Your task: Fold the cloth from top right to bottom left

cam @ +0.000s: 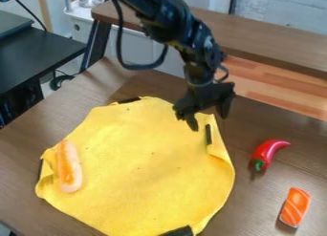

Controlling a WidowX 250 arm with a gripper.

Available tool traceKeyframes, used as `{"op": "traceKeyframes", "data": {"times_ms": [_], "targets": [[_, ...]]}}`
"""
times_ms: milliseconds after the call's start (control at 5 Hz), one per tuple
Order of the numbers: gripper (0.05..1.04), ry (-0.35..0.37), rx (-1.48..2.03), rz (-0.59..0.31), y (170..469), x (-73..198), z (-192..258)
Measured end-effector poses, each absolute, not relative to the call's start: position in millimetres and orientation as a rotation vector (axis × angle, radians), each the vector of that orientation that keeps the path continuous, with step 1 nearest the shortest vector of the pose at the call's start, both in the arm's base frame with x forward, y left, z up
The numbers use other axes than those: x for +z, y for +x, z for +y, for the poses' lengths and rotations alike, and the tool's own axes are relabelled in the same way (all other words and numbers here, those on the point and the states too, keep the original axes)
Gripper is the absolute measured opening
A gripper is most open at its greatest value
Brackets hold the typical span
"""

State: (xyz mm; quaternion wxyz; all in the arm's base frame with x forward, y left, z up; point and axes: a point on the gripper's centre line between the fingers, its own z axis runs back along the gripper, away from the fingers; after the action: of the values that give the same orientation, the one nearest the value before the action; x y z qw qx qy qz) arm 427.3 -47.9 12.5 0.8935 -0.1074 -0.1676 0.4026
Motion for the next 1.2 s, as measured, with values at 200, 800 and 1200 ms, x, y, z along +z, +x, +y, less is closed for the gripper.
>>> {"op": "traceKeyframes", "data": {"times_ms": [200,800,1200], "targets": [[1.000,-0.196,0.841,-0.345,432,-3,-50],[0.707,-0.146,0.856,-0.358,442,-29,-52],[0.188,-0.199,0.870,-0.317,435,-24,-51]]}}
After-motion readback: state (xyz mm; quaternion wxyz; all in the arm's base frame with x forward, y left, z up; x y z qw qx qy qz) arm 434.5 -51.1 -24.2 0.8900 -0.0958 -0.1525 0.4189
